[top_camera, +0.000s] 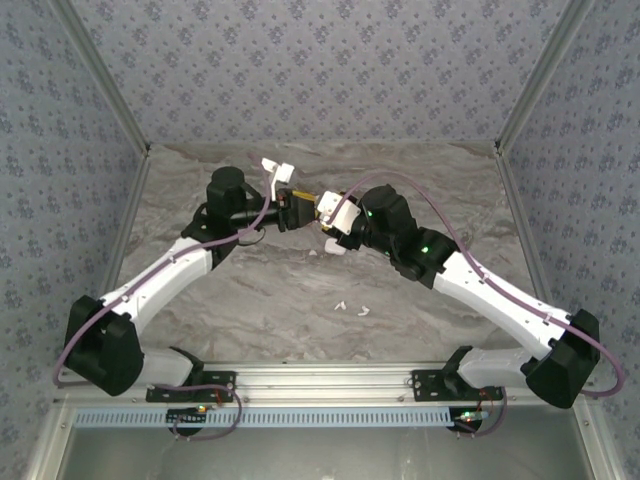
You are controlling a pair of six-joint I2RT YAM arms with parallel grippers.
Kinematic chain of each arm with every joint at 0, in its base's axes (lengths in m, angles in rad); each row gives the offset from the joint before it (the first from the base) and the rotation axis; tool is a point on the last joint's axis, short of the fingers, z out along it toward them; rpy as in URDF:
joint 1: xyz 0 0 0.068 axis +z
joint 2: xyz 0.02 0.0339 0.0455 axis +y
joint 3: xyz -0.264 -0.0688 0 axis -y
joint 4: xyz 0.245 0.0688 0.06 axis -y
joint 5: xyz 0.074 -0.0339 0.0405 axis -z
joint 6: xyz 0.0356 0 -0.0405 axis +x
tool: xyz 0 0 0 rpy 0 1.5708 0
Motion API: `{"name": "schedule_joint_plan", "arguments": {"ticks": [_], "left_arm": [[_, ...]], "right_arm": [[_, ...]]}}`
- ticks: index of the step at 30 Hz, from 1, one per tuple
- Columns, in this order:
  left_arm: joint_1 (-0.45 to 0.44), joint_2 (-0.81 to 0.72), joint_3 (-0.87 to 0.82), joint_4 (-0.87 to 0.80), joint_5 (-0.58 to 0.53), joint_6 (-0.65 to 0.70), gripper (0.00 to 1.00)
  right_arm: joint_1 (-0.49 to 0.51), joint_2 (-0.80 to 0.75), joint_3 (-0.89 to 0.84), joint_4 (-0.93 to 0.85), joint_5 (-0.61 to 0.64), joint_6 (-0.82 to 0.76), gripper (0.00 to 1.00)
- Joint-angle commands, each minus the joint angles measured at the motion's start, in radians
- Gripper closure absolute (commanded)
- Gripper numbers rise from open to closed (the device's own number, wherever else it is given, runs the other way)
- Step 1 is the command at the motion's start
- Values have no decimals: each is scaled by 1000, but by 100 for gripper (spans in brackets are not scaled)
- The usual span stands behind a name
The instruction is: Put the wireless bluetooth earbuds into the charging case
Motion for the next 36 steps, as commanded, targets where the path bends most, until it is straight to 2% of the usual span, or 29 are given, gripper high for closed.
{"name": "schedule_joint_plan", "arguments": {"ticks": [1, 6, 12, 16, 20, 26, 28, 30, 33, 36], "left_arm": [[-5, 5, 34, -12, 25, 24, 61], [-8, 12, 32, -16, 45, 26, 67], [-10, 16, 34, -20, 74, 34, 81], [-11, 15, 33, -20, 82, 42, 91], [-12, -6, 14, -5, 47, 61, 92], [-26, -66, -56, 99, -34, 141, 95], [-44, -91, -74, 116, -56, 198, 95], [-63, -113, -89, 120, -77, 262, 95], [-85, -137, -106, 129, -94, 336, 96], [-92, -149, -121, 151, -101, 355, 97]], "right_arm": [[-3, -21, 0, 33, 28, -7, 60], [-8, -20, 2, 35, 21, -3, 60], [-26, -20, 12, 27, 11, 22, 58], [-46, -21, 40, -17, -35, 43, 45], [-114, -32, 95, -111, -173, 118, 27], [-259, -84, 83, -171, -525, 246, 3], [-309, -90, 76, -157, -634, 303, 2], [-344, -88, 74, -133, -692, 352, 2], [-359, -81, 74, -102, -705, 389, 4], [-354, -58, 87, -91, -698, 401, 6]]}}
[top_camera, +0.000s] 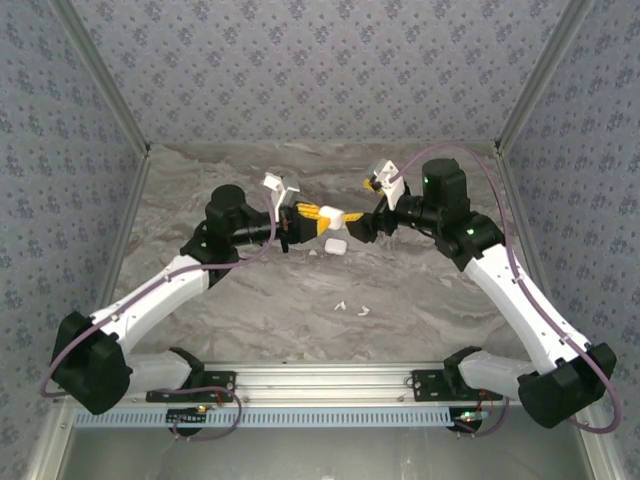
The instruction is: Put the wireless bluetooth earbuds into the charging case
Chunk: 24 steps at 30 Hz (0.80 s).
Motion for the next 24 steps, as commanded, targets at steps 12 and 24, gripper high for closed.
{"name": "schedule_joint_plan", "arguments": {"ticks": [12, 24], "left_arm": [[-14, -28, -15, 56, -20, 98, 100], [-15, -24, -16, 36, -38, 115, 100]], "right_arm": [[-14, 85, 64, 68, -18, 107, 11], [-36, 111, 105, 45, -18, 119, 11]]}}
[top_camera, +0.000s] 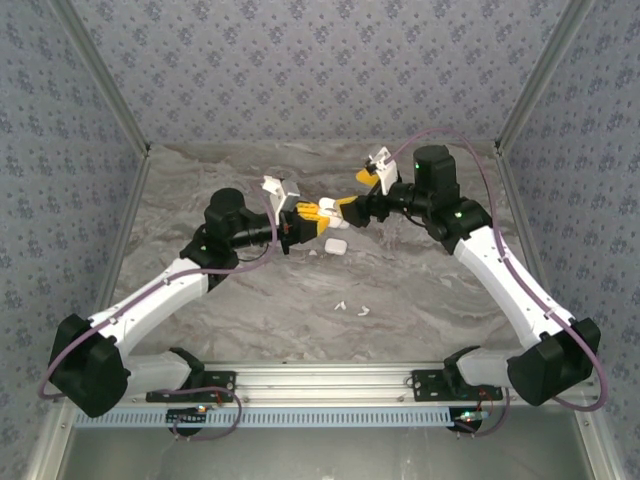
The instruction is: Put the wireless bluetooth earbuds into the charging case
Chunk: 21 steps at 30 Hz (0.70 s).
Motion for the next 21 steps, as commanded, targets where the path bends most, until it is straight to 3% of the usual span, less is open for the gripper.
{"name": "schedule_joint_plan", "arguments": {"ticks": [1, 9, 16, 21], "left_arm": [[-5, -18, -3, 18, 5, 31, 100], [-7, -66, -75, 35, -167, 66, 100], [-7, -138, -149, 69, -306, 83, 100], [-6, -175, -178, 65, -364, 94, 100]], "right_arm": [[-17, -13, 36, 0, 0, 29, 12], [-60, -101, -7, -105, 64, 115, 12], [-44, -109, -171, -280, 193, 265, 29], [40, -100, -320, -316, 314, 455, 36]]}}
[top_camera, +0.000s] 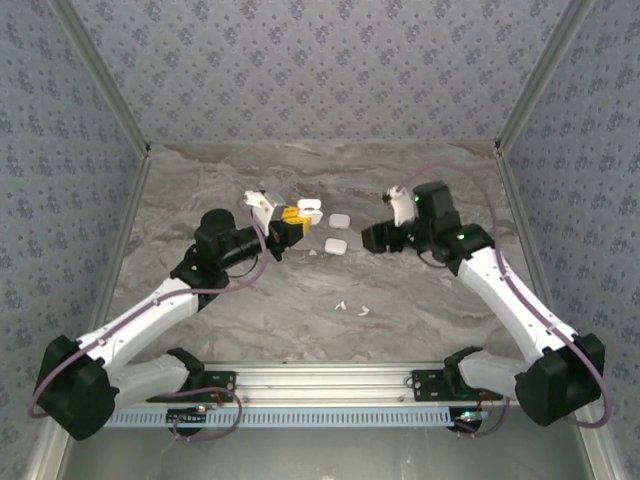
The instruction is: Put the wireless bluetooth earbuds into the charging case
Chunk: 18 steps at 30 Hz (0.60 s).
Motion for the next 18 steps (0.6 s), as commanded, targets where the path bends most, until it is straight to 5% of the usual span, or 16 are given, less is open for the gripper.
{"name": "schedule_joint_plan", "arguments": {"ticks": [1, 9, 18], "left_arm": [[-6, -35, -11, 45, -67, 28, 100], [-6, -38, -16, 43, -79, 32, 100], [-5, -70, -28, 26, -95, 36, 100]], "right_arm": [[64, 9, -70, -79, 101, 180, 36], [268, 189, -92, -42, 202, 244, 38], [335, 354, -55, -7, 123, 232, 47]]}}
